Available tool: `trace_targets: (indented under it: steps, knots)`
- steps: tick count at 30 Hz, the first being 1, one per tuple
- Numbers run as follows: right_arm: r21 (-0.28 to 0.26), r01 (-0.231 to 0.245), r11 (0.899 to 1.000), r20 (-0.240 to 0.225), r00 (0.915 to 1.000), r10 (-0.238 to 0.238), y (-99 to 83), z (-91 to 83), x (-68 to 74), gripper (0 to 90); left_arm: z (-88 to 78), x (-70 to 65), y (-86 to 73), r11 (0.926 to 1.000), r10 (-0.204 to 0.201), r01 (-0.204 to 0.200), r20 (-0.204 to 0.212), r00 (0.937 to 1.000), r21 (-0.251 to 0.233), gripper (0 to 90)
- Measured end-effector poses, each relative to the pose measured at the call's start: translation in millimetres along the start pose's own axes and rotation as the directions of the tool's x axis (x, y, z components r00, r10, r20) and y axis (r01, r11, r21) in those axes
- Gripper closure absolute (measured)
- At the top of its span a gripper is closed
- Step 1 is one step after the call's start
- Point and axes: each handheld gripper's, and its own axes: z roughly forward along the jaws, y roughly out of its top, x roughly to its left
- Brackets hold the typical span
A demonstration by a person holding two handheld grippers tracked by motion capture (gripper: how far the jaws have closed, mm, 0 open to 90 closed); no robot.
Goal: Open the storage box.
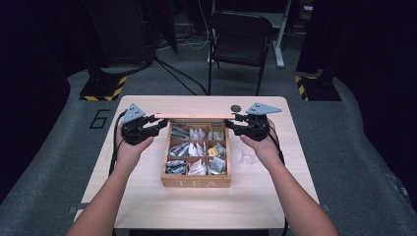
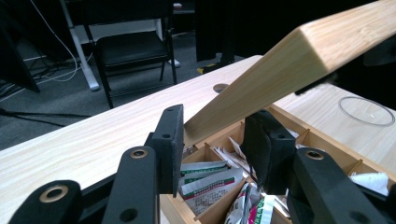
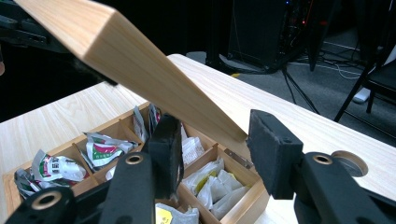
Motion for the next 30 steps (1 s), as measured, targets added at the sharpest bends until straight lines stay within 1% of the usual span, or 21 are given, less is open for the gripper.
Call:
trace_targets:
  steps: [2, 3, 5, 6, 8, 12, 14, 15, 18, 20, 21, 23, 24, 25, 27, 30]
  knots:
    - [0.004, -0.005, 1.0, -0.001, 1.0, 0.005, 1.5, 0.3, -0.6, 54.8, 1.4, 1.4, -0.3, 0.9998, -0.007, 0.007, -0.001, 1.0, -0.018, 58.7]
    - [0.005, 0.001, 1.0, -0.002, 1.0, -0.001, 2.4, 0.6, -1.5, 54.9, 1.4, 1.4, -0.3, 0.9998, -0.007, 0.007, -0.001, 1.0, -0.018, 58.6]
    - [0.009, -0.005, 1.0, -0.001, 1.0, 0.005, 4.0, 1.0, -1.5, 55.1, 2.0, 2.1, -0.5, 0.9997, -0.007, 0.007, 0.001, 1.0, -0.025, 58.7]
    - [0.009, -0.005, 1.0, 0.001, 1.0, 0.005, 5.3, 1.4, -1.7, 55.3, 2.9, 3.0, -0.5, 0.9993, -0.013, 0.013, 0.0, 0.9999, -0.036, 58.6]
    - [0.01, 0.005, 1.0, 0.004, 1.0, -0.005, 6.3, 1.7, -2.6, 55.5, 3.7, 4.5, -0.6, 0.999, -0.016, 0.016, 0.005, 0.9999, -0.042, 58.3]
    - [0.005, -0.007, 1.0, 0.001, 1.0, 0.007, 7.6, 2.7, -4.6, 55.5, 6.7, 6.6, -1.1, 0.9975, -0.033, 0.033, 0.008, 0.9994, -0.063, 57.6]
    - [0.004, -0.015, 1.0, 0.002, 0.9999, 0.015, 8.6, 3.2, -5.3, 55.6, 7.5, 7.2, -1.2, 0.9974, -0.03, 0.03, 0.005, 0.9995, -0.065, 57.7]
    - [0.005, -0.017, 1.0, 0.002, 0.9999, 0.017, 9.2, 3.4, -5.6, 55.7, 8.3, 7.3, -1.4, 0.9969, -0.037, 0.037, 0.004, 0.9993, -0.07, 57.7]
    - [0.006, -0.02, 1.0, 0.003, 0.9998, 0.02, 11.0, 4.1, -6.3, 55.8, 10.8, 8.7, -2.0, 0.9967, -0.041, 0.041, 0.003, 0.9992, -0.069, 57.3]
    - [0.009, -0.017, 1.0, 0.003, 0.9999, 0.017, 11.7, 4.3, -7.0, 55.9, 12.8, 9.7, -2.7, 0.9973, -0.041, 0.041, 0.001, 0.9992, -0.061, 57.3]
    - [0.011, -0.018, 1.0, 0.003, 0.9998, 0.018, 12.2, 4.4, -7.1, 55.9, 14.0, 9.6, -3.2, 0.997, -0.05, 0.049, -0.001, 0.9988, -0.06, 57.4]
    - [0.011, -0.019, 1.0, 0.004, 0.9998, 0.019, 12.4, 4.4, -7.3, 55.9, 15.3, 10.5, -3.5, 0.9973, -0.048, 0.048, -0.005, 0.9988, -0.055, 57.6]
    - [0.01, -0.026, 1.0, 0.004, 0.9997, 0.026, 13.2, 4.9, -7.7, 55.9, 18.2, 11.3, -4.4, 0.9973, -0.054, 0.053, -0.011, 0.9985, -0.05, 57.6]
    - [0.01, -0.021, 1.0, 0.003, 0.9998, 0.02, 13.4, 5.0, -8.5, 55.9, 19.9, 11.8, -5.0, 0.9977, -0.05, 0.05, -0.015, 0.9986, -0.045, 57.6]
    - [0.009, -0.027, 1.0, 0.004, 0.9996, 0.027, 14.3, 5.7, -8.8, 56.0, 21.8, 12.4, -5.5, 0.9978, -0.053, 0.053, -0.015, 0.9985, -0.04, 57.8]
    - [0.011, -0.027, 1.0, 0.004, 0.9996, 0.027, 15.5, 6.1, -9.8, 56.1, 23.6, 13.6, -5.5, 0.9975, -0.054, 0.053, -0.023, 0.9983, -0.047, 58.8]
